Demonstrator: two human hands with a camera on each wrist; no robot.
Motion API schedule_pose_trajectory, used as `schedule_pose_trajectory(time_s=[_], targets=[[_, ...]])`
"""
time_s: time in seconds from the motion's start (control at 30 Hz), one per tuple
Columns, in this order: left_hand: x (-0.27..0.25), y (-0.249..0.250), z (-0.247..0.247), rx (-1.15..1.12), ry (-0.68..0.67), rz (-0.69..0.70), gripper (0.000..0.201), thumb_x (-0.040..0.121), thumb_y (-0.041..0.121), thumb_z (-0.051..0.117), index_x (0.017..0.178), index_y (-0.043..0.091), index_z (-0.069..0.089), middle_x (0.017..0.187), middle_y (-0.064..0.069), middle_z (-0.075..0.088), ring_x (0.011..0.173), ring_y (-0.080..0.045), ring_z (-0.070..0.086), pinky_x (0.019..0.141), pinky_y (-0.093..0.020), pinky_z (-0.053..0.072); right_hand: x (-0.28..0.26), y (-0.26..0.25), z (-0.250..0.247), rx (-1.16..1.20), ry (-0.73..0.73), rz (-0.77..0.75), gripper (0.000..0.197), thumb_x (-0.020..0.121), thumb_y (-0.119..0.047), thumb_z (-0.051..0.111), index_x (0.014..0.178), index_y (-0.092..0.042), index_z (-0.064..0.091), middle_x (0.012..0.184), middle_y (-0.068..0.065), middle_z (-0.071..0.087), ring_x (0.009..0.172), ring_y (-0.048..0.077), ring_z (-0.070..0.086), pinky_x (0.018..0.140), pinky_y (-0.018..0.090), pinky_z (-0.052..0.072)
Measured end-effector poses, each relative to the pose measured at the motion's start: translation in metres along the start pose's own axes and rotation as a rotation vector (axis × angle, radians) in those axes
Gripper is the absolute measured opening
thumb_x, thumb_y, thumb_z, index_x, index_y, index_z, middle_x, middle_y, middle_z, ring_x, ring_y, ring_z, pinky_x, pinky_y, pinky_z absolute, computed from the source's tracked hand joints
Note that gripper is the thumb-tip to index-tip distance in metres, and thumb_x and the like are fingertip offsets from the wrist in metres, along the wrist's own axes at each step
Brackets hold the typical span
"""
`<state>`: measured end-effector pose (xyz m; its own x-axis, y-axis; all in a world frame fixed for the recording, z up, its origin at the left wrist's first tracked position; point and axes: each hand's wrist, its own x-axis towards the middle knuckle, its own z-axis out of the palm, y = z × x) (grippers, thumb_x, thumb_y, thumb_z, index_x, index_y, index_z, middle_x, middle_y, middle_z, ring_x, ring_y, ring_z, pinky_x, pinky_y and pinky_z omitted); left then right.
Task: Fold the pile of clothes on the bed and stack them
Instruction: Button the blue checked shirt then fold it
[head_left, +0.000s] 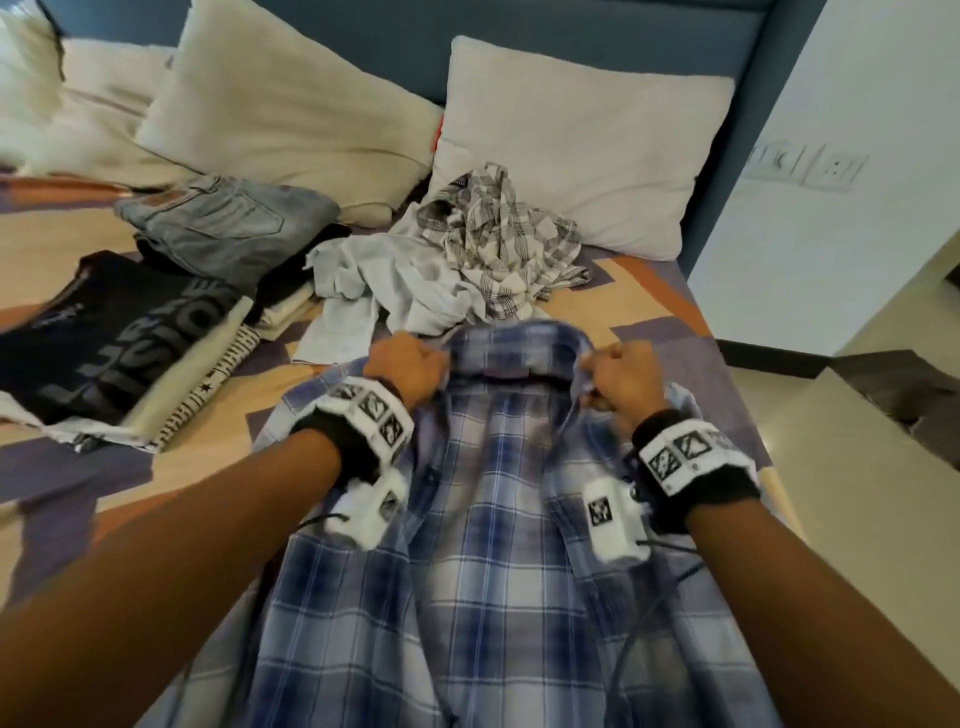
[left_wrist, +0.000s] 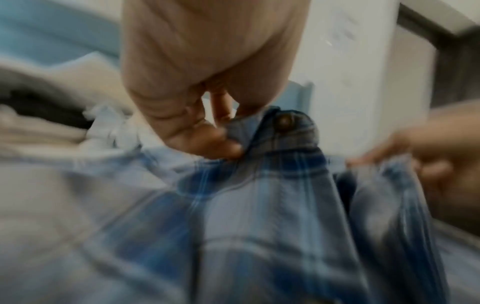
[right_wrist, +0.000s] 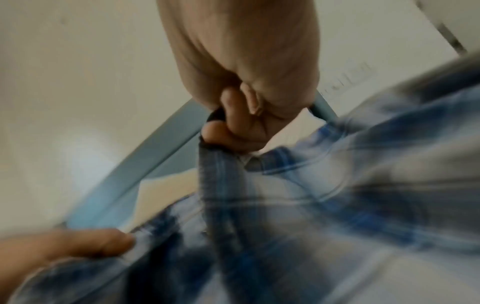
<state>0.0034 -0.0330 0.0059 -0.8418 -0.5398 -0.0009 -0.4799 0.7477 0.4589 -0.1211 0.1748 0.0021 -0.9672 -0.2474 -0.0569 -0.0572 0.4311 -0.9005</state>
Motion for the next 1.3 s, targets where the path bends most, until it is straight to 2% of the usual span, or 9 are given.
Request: schedule_pose_trajectory(time_s=[0.17, 0.23, 0.33, 0.47, 0.67, 0.93, 1.03, 1.2, 1.3], targets=[[0.004, 0.041, -0.015, -1.16, -0.123, -0.18, 0.01, 0.097, 0.005, 0.052, 0.097, 0.007, 0.062, 0.086, -0.01, 0.067, 0.069, -0.016, 0.069, 0.06, -0.023, 0.057, -0.013, -0.061, 0.017, 0.737, -0.137, 0.1, 0.014, 0.097, 0.011, 0.043, 0.1, -0.002, 0.048, 0.097, 0.02, 0.055, 0.071, 0.027, 0.062, 0.054, 0.028, 0.057], [-0.01, 0.041, -0.011, -1.131, -0.264, -0.168, 0.025, 0.098, 0.012, 0.054, 0.123, 0.013, 0.055, 0.1, -0.006, 0.067, 0.087, -0.02, 0.067, 0.068, -0.024, 0.055, -0.026, -0.056, 0.019, 0.681, -0.265, 0.107, 0.034, 0.097, 0.011, 0.042, 0.121, -0.014, 0.043, 0.1, 0.011, 0.057, 0.077, 0.021, 0.061, 0.067, 0.034, 0.055], [-0.047, 0.025, 0.0, -1.029, -0.298, -0.192, 0.025, 0.096, 0.008, 0.057, 0.121, 0.007, 0.055, 0.079, -0.007, 0.056, 0.064, -0.018, 0.05, 0.052, -0.022, 0.041, -0.06, -0.03, 0.014, 0.351, -0.375, 0.156, 0.042, 0.098, 0.007, 0.038, 0.135, -0.012, 0.044, 0.078, 0.003, 0.049, 0.063, 0.013, 0.046, 0.059, 0.031, 0.042], [-0.122, -0.005, 0.008, -1.137, -0.076, -0.482, 0.012, 0.095, 0.009, 0.058, 0.089, 0.018, 0.064, 0.079, -0.003, 0.059, 0.065, -0.013, 0.053, 0.05, -0.019, 0.044, -0.124, 0.022, 0.002, 0.241, -0.429, 0.241, 0.03, 0.098, 0.004, 0.046, 0.124, -0.004, 0.058, 0.105, 0.012, 0.061, 0.089, 0.02, 0.057, 0.071, 0.03, 0.048], [-0.246, -0.06, 0.003, -1.437, 0.292, -0.926, 0.012, 0.092, 0.01, 0.057, 0.091, 0.02, 0.064, 0.073, 0.001, 0.056, 0.062, -0.011, 0.048, 0.043, -0.018, 0.04, -0.253, 0.069, -0.015, 0.316, -0.38, 0.341, 0.014, 0.095, -0.001, 0.056, 0.106, -0.007, 0.061, 0.096, 0.011, 0.066, 0.087, 0.022, 0.063, 0.069, 0.027, 0.053], [-0.325, -0.079, -0.015, -1.624, -0.004, -1.174, 0.024, 0.099, 0.017, 0.048, 0.077, 0.008, 0.051, 0.073, -0.008, 0.057, 0.071, -0.02, 0.05, 0.081, -0.031, 0.043, -0.359, 0.074, -0.013, 0.212, -0.417, 0.389, 0.022, 0.09, -0.018, 0.07, 0.103, -0.017, 0.053, 0.09, -0.002, 0.062, 0.073, 0.007, 0.059, 0.056, 0.018, 0.047], [-0.348, -0.077, -0.026, -1.666, -0.07, -1.216, 0.02, 0.095, 0.02, 0.057, 0.09, 0.001, 0.05, 0.095, -0.011, 0.05, 0.086, -0.023, 0.052, 0.098, -0.035, 0.041, -0.392, 0.076, -0.016, 0.217, -0.482, 0.418, 0.06, 0.067, -0.041, 0.088, 0.111, -0.017, 0.055, 0.107, 0.006, 0.068, 0.096, 0.018, 0.066, 0.077, 0.029, 0.055], [-0.35, -0.1, -0.037, -1.648, -0.038, -1.226, 0.021, 0.096, 0.021, 0.058, 0.107, 0.008, 0.047, 0.096, -0.01, 0.05, 0.082, -0.027, 0.052, 0.093, -0.05, 0.045, -0.404, 0.074, -0.034, 0.739, -0.274, 0.418, 0.016, 0.069, -0.016, 0.079, 0.076, -0.01, 0.067, 0.076, 0.012, 0.069, 0.07, 0.021, 0.064, 0.065, 0.03, 0.056], [-0.354, -0.098, -0.036, -1.533, -0.112, -1.192, 0.02, 0.098, 0.019, 0.054, 0.087, 0.004, 0.049, 0.082, -0.008, 0.049, 0.071, -0.023, 0.049, 0.087, -0.041, 0.047, -0.405, 0.069, -0.051, 1.037, -0.23, 0.404, 0.046, 0.054, -0.014, 0.092, 0.09, -0.011, 0.065, 0.087, 0.008, 0.073, 0.079, 0.019, 0.07, 0.077, 0.033, 0.059]])
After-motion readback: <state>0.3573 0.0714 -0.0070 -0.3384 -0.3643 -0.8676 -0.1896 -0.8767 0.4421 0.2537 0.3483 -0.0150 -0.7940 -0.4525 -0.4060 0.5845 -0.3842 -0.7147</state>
